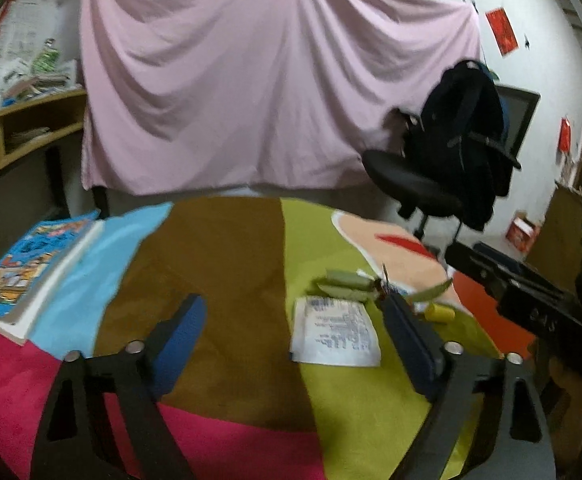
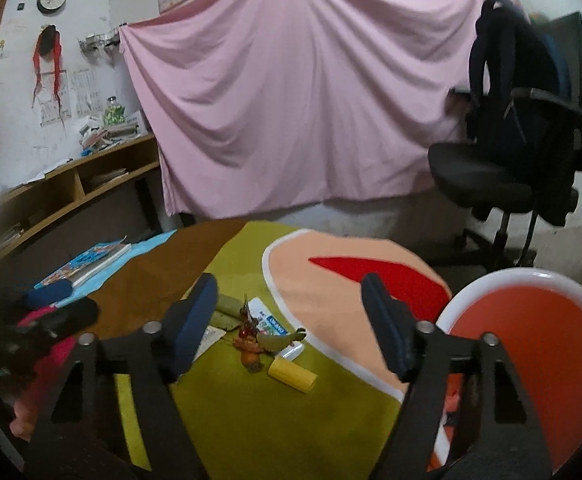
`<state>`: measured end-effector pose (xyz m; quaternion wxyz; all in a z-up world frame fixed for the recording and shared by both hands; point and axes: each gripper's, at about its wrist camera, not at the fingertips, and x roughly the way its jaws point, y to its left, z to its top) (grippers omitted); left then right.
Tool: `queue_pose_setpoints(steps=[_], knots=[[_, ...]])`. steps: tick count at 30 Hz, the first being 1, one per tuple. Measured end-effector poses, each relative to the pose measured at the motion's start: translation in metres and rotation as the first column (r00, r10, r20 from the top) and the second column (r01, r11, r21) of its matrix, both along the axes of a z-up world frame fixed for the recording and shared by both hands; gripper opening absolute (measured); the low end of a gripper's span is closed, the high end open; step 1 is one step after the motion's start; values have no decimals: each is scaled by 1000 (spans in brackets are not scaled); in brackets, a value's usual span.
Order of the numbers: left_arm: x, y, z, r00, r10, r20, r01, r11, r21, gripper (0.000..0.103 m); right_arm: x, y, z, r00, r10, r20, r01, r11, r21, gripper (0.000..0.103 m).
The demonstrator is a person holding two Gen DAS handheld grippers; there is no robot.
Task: Collect trash
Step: 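Grasp the white receipt with the left gripper while the right grasps the green leaves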
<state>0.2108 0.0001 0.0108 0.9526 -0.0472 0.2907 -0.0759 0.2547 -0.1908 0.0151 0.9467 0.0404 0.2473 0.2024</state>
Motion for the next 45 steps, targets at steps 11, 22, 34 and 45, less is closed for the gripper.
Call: queue_pose_setpoints(steps=[11,22,34,45], knots=[[32,-19,-18,972,-127,-198,133,991,17,62,16,8,-10,993,43,-109,-45,999,-17,72],[50,-25,-29,947,-143,-289,154,988,18,60,22,11,-15,986,58,-158,-63,998,-25,68],[53,-12,-34,951,-96,-294,98,995,-5,29,29,17,-18,977,68,-204,-77,996,-37,68],[52,22,-27,956,-59,-287,12,986,-165,5,44,45,-25,956,138,-258,-167,982,-94,67]])
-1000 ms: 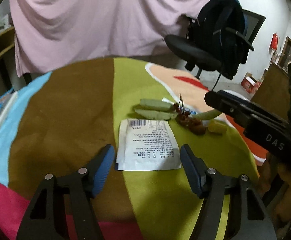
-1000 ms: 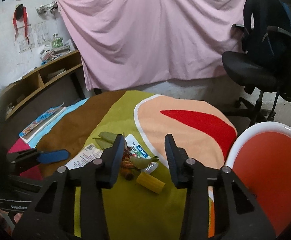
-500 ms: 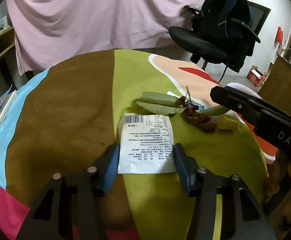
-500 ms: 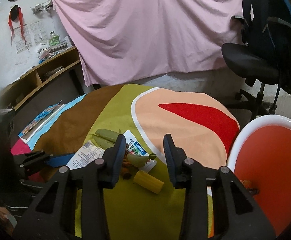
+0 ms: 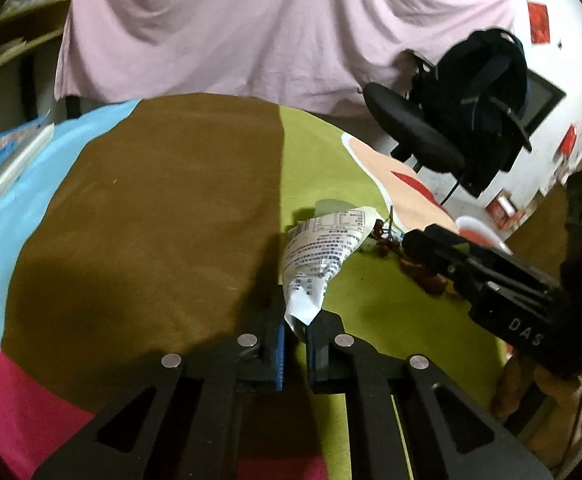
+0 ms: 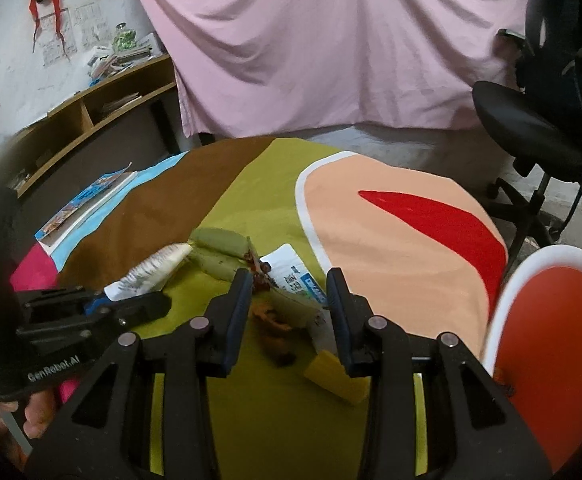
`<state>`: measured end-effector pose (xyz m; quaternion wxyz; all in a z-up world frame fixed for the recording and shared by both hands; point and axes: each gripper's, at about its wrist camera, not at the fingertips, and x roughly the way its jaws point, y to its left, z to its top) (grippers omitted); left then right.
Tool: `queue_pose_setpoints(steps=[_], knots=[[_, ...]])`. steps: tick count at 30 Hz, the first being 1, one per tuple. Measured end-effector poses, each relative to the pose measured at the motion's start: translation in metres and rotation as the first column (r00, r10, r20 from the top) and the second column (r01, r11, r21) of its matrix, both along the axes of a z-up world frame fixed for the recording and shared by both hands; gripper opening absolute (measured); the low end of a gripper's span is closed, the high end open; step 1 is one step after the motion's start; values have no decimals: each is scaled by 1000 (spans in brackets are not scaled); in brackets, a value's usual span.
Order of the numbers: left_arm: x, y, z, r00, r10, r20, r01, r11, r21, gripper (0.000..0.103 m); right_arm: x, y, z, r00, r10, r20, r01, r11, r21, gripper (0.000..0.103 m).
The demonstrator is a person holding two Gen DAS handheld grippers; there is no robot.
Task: Collect trash
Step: 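Grasp the white receipt with the left gripper while the right grasps the green leaves, then carry the receipt and leaves over the bucket and open both grippers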
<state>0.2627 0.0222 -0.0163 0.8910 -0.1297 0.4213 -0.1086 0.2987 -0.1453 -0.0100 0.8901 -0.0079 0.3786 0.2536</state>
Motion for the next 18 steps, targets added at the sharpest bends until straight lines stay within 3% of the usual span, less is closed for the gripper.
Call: queue_pose_setpoints(steps=[5,8,12,18], knots=[[-3,6,4,1000,18,11,-18,1000,-4,0,0,10,-3,1000,27,-7,-28,999,-29,65],[-5,9,5,1000,24,15,-24,1000,-17,0,-1,15,-3,999,41,-11,-42,998,-47,58],[-10,10,8,999,34,38,-33,999,-20,0,-1,14,-3,999,48,-11,-49,998,-49,41],[-20,9,13,994,42,98,-40,999,-22,0,-12,14,4,997,46,56,-43,997,-56,37]])
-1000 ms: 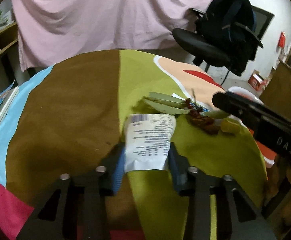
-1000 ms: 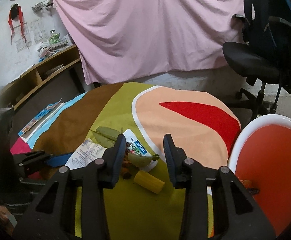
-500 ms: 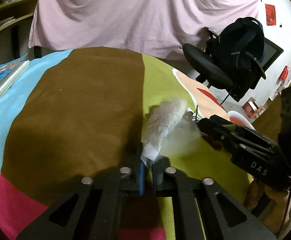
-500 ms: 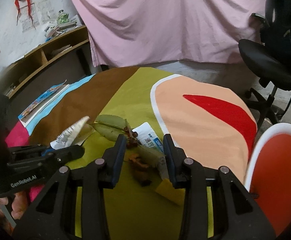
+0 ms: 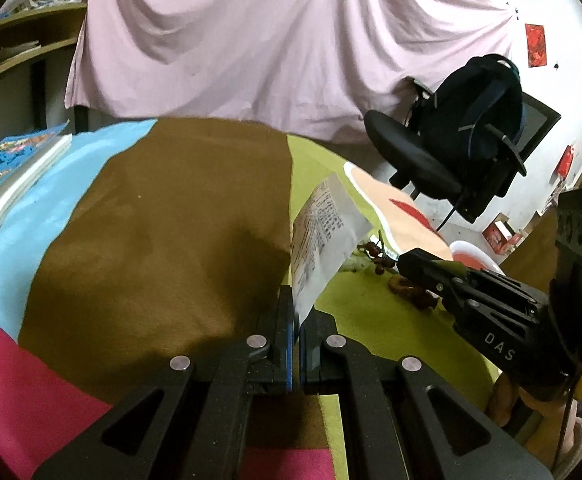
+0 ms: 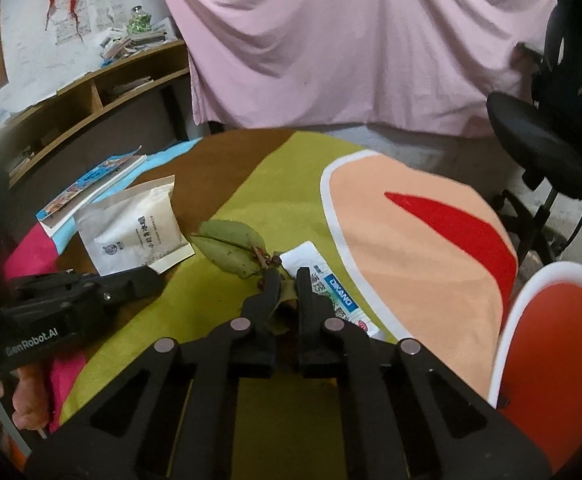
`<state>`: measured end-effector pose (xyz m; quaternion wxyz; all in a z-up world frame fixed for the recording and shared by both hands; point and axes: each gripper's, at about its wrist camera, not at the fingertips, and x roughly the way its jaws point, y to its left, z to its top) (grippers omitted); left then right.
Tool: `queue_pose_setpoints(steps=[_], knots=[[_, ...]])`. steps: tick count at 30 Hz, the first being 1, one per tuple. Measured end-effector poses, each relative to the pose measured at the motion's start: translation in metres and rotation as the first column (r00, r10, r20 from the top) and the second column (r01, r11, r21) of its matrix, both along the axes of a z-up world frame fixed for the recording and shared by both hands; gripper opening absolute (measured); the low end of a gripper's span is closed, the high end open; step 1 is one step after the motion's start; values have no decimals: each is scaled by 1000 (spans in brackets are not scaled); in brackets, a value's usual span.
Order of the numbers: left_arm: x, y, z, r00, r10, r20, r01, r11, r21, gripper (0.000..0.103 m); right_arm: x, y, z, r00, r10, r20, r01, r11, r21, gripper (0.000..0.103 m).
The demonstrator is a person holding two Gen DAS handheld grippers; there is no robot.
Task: Collect trash
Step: 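Carry the receipt and leaves over the bucket and open both grippers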
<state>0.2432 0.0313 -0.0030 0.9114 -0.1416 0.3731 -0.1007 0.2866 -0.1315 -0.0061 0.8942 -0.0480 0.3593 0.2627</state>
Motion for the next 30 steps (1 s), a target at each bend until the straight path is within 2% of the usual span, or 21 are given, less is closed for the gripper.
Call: queue_pose_setpoints(steps=[8,15,21,25,30], knots=[[-7,-5,5,998,-12,54,12,1000,12,0,-14,-7,13,994,-15,105,11,999,41,36],[-21,-12,15,989,-18,150,14,1000,27,0,-27,-16,23,980,-58,192,43,996,77,36],[-41,-33,30,964,-35,262,2,992,124,0,-48,-26,36,945,-92,313,56,991,122,36],[-47,-51,37,958,-61,279,28,992,122,0,-60,-38,48,917,-135,375,75,982,172,36],[-47,-79,53,945,-95,313,55,989,136,0,-77,-67,68,866,-220,449,123,964,236,36]])
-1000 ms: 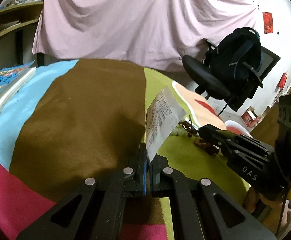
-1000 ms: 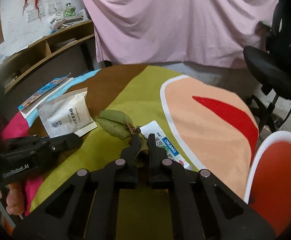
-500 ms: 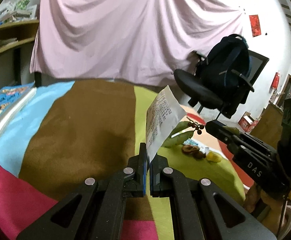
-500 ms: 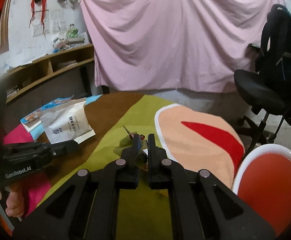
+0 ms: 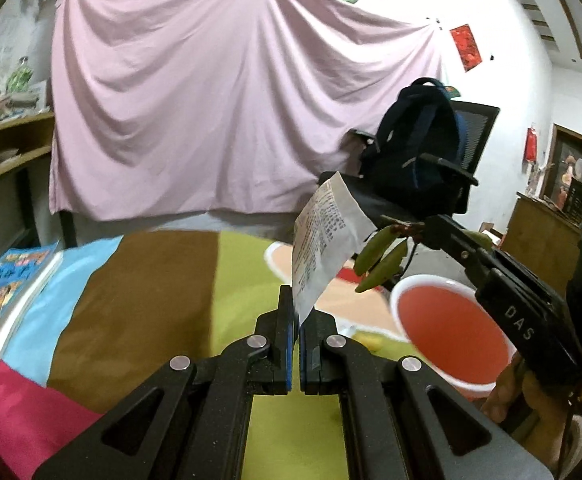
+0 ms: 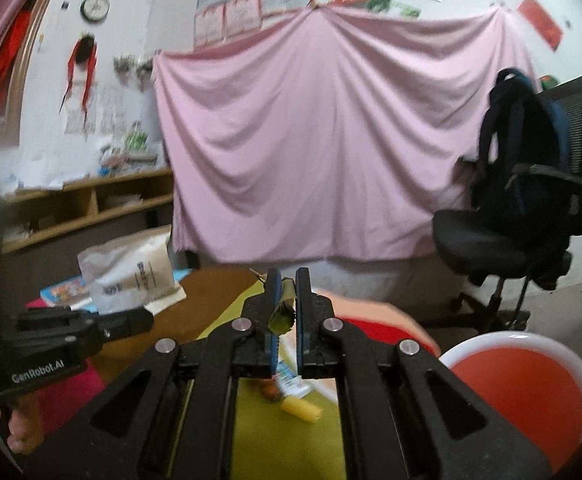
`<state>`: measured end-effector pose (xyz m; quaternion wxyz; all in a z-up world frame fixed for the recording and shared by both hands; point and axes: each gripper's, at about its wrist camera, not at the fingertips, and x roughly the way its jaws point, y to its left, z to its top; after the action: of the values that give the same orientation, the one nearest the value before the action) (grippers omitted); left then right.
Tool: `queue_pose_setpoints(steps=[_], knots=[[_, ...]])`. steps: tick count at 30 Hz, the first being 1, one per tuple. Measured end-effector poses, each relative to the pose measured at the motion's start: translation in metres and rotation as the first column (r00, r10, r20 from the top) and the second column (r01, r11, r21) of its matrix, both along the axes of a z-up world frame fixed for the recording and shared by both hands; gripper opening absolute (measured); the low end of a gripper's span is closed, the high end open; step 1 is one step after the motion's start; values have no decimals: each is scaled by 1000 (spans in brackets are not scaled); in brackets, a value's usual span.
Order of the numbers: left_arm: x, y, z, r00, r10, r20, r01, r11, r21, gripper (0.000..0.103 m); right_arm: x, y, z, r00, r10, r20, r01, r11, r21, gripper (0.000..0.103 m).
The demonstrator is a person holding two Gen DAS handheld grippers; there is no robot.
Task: Collect trash
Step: 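Carry the receipt and leaves over the bucket and open both grippers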
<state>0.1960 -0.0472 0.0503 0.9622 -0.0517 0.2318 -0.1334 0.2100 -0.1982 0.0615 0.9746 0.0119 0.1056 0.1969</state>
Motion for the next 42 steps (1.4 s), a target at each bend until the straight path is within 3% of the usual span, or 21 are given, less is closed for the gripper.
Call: queue_pose_setpoints(steps=[8,22,35,42], knots=[[10,-58,19,996,-85,24,85,996,31,0,-11,-58,10,995,-99,6,99,993,62,36],[46,-155,4,963,-245,-110,250,968,27,0,-14,-146,-3,963,-239,-121,252,963,101,36],[69,-184,-17,920,-302,-250,308,951,-16,0,-7,-171,-16,930,-286,-229,321,938,129,38],[67,-183,-19,919,-299,-257,303,953,-24,0,-3,-170,-20,920,-294,-259,334,934,125,41]])
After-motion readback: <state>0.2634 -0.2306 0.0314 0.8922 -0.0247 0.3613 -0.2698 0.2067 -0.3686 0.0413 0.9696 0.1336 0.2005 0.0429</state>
